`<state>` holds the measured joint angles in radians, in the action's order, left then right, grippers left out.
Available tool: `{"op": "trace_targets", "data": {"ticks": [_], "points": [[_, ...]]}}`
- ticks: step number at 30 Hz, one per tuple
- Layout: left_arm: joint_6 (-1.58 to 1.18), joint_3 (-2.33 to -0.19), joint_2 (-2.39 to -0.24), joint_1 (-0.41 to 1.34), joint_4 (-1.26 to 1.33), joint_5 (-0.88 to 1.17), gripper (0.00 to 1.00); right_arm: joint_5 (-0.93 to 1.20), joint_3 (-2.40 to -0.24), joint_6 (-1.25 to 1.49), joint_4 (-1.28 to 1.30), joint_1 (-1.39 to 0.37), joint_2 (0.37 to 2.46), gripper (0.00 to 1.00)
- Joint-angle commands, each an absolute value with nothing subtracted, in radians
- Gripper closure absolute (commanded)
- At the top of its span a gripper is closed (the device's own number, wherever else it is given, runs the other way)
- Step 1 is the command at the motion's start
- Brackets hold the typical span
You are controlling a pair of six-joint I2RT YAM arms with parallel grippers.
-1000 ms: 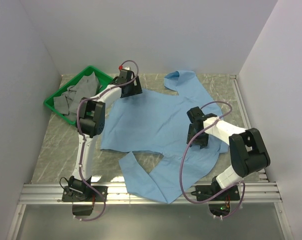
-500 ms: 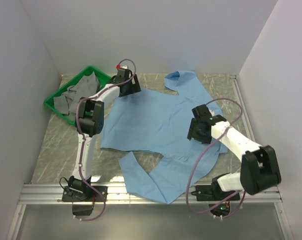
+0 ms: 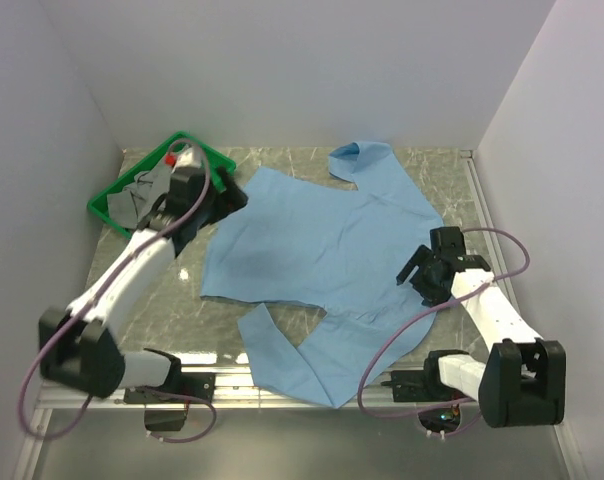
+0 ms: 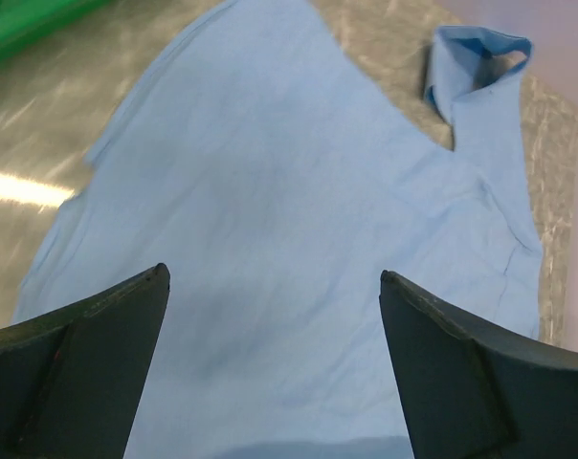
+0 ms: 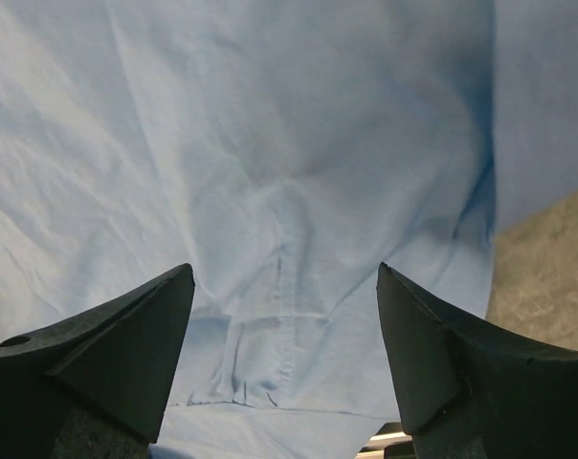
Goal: Fold and stack the long sleeve shirts
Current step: Flatten the shirt out, then fold the shirt
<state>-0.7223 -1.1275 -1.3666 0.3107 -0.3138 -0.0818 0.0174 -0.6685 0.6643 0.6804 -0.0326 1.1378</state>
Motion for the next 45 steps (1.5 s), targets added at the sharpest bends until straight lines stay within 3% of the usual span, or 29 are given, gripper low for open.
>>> {"op": "trace_targets", "data": {"ticks": [1,9,21,32,39,45], "points": [[-0.825,-0.945,-1.249,0.302,-0.396,-0.156,0.03,0.045,-0.640,0.704,0.672,-0.005,1.066,0.16],[-0.989,-0.629,-1.036,0.256,-0.483,-0.198,0.06,0.077,-0.580,0.709,0.626,0.087,1.083,0.18],[-1.083,-0.515,-1.115,0.206,-0.390,-0.111,0.12,0.074,-0.561,0.732,0.514,0.114,1.190,0.19],[-1.072,-0.505,-1.213,0.176,-0.282,-0.114,0.38,0.049,-0.620,0.759,0.446,0.147,1.347,0.19],[-1.039,-0.566,-1.258,0.176,-0.245,-0.084,0.34,0.008,-0.732,0.752,0.431,0.164,1.434,0.19],[-1.023,-0.578,-1.188,0.176,-0.296,-0.071,0.23,-0.015,-0.727,0.730,0.541,0.161,1.297,0.13]]}}
